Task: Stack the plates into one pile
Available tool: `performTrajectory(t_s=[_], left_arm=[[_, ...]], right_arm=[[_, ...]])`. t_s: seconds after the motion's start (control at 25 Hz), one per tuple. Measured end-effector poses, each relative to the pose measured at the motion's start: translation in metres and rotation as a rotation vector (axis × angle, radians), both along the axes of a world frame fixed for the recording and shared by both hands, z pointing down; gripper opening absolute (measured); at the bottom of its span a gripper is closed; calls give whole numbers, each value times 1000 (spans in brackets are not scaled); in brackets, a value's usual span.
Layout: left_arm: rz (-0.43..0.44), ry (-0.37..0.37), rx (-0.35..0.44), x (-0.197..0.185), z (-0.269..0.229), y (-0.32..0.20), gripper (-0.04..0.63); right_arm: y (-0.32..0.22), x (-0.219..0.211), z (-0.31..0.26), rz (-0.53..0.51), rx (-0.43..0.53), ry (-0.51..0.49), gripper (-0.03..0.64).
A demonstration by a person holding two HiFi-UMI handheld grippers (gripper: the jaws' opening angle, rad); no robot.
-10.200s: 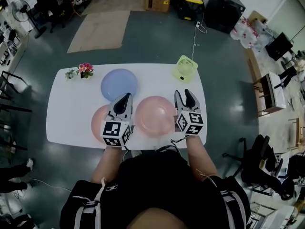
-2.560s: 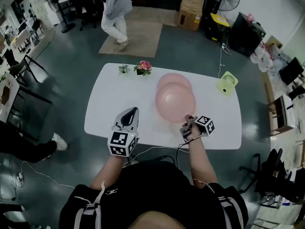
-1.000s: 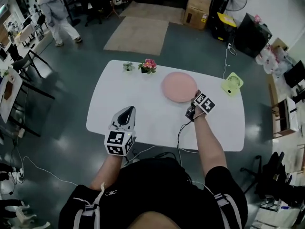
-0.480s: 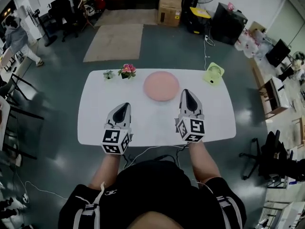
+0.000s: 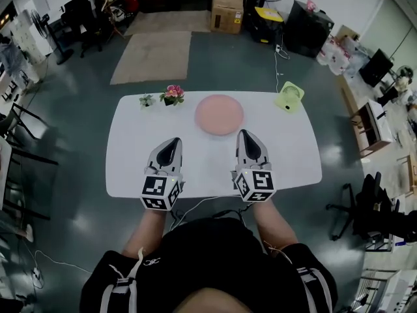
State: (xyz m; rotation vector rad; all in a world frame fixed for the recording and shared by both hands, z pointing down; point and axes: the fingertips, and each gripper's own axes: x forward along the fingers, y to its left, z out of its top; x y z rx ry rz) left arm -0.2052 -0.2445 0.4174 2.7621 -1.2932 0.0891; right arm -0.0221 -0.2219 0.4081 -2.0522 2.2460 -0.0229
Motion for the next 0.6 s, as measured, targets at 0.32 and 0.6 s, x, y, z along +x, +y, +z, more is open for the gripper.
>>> performTrajectory(t_s=[0.32, 0.6], left_arm=[[0, 10, -5, -20, -2, 6, 14], [5, 9, -1, -37, -3, 17, 14]], right_arm=[[5, -24, 0, -9, -4, -12, 14], [14, -40, 1, -6, -11, -29, 14]])
